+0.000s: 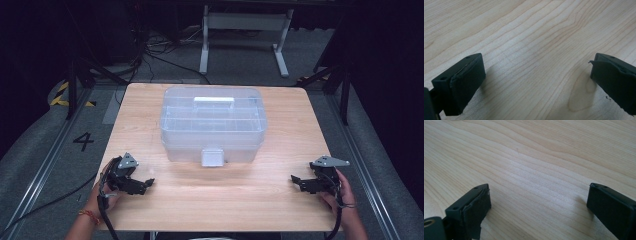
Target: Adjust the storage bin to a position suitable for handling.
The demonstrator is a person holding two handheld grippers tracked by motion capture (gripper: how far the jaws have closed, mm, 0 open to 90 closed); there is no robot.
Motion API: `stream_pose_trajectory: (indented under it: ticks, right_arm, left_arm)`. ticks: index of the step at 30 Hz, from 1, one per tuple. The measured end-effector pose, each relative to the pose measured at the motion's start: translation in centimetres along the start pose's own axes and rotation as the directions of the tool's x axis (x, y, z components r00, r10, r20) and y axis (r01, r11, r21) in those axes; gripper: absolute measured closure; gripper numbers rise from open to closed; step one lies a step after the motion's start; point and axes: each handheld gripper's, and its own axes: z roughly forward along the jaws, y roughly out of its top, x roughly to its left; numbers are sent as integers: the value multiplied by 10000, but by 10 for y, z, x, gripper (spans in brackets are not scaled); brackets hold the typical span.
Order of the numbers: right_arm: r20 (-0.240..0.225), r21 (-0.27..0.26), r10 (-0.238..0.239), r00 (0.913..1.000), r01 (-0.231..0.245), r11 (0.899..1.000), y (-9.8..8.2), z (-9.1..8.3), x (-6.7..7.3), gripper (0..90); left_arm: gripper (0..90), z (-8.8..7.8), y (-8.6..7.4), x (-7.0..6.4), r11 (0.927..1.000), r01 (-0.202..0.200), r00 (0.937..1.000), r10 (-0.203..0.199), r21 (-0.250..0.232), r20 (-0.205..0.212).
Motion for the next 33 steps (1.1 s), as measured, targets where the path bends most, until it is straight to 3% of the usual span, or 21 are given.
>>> stream_pose_trajectory:
  ticks: [20, 33]
  right_arm:
    - [-245, 67, -168, 9996, 170, 9998, 3, 3, -1, 31]
    - [-795, 219, -783, 9938, 803, 9965, 7, 3, -5, 70]
  left_arm:
    - [2, -1, 0, 0, 10000, 72, 9999, -73, 53, 72]
    - [1, -1, 0, 0, 9999, 141, 9999, -141, 38, 64]
